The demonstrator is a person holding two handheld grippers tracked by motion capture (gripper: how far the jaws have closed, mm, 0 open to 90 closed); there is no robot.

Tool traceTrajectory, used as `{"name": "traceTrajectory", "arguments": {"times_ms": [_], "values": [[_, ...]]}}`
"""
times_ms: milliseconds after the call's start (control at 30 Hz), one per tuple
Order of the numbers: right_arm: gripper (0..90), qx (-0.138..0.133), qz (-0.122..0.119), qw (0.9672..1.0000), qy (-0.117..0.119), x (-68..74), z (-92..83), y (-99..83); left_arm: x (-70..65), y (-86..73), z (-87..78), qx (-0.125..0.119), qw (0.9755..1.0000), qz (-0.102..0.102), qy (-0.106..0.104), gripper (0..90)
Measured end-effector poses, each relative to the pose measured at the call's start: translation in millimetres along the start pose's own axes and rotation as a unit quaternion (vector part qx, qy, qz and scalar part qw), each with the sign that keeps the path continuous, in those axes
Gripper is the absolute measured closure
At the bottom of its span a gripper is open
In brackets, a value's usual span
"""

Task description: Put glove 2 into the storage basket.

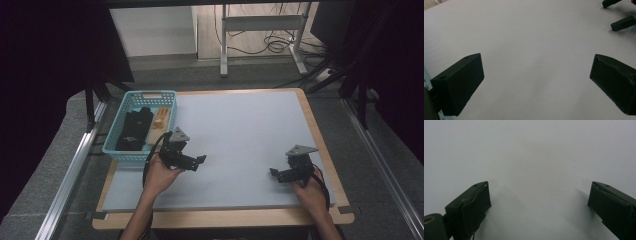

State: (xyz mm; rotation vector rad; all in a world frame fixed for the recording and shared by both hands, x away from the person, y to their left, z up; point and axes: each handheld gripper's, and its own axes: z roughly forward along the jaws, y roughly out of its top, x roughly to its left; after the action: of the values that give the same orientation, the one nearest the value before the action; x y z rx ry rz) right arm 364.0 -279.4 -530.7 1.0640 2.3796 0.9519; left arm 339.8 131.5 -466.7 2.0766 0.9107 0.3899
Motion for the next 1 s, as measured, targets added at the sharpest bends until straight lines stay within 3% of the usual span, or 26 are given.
{"name": "traceTrajectory", "arguments": {"times_ms": [467,667,1000], "values": [[3.8,0.000,0.000,1.0000,0.000,0.0,0.0,0.1,-17.7,-22.5,25.1,0.004,0.9996,0.011,-0.025,0.0],[3.9,0.000,0.000,1.0000,0.000,0.0,0.0,0.1,-24.1,-32.1,32.9,0.014,0.9994,0.023,-0.023,0.0],[3.9,0.000,0.000,1.0000,0.000,0.0,0.0,0.1,-28.5,-53.2,41.8,0.035,0.9989,0.024,-0.021,0.0]]}}
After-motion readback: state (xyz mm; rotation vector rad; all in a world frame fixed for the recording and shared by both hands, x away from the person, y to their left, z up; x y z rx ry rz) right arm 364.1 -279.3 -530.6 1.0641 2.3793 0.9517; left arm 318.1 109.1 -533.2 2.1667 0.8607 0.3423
